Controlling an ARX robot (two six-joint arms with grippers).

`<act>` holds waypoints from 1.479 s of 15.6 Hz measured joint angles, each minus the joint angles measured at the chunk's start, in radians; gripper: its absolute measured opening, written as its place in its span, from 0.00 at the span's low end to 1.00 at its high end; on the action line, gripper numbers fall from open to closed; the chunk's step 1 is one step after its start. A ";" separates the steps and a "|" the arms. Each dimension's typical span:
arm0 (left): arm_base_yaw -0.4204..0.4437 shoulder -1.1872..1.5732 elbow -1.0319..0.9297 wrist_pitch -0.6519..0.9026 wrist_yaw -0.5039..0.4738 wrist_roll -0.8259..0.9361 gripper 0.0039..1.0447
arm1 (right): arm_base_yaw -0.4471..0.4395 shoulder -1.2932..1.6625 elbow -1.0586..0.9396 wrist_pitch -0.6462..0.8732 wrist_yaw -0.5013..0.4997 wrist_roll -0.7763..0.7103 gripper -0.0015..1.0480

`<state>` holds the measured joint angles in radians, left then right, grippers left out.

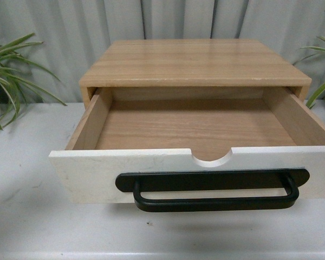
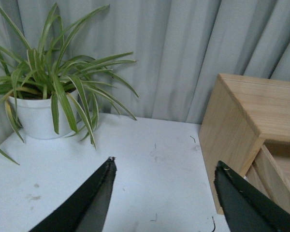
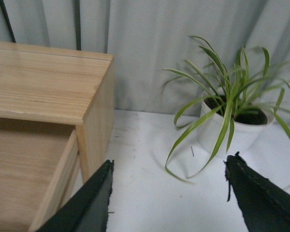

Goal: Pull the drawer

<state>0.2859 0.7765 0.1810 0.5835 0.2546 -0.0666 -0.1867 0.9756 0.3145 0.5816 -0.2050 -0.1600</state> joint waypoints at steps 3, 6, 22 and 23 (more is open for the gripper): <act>-0.090 -0.105 -0.057 -0.044 -0.049 0.048 0.28 | 0.058 -0.283 -0.105 -0.080 0.075 0.121 0.35; -0.149 -0.208 -0.101 -0.101 -0.117 0.052 0.02 | 0.106 -0.359 -0.185 -0.118 0.121 0.141 0.02; -0.286 -0.609 -0.172 -0.417 -0.255 0.053 0.01 | 0.187 -0.773 -0.304 -0.377 0.205 0.146 0.02; -0.286 -0.709 -0.171 -0.571 -0.253 0.053 0.01 | 0.187 -0.791 -0.304 -0.395 0.206 0.146 0.02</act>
<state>0.0002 0.0673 0.0097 0.0124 0.0021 -0.0132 -0.0002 0.1844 0.0101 0.1867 0.0006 -0.0139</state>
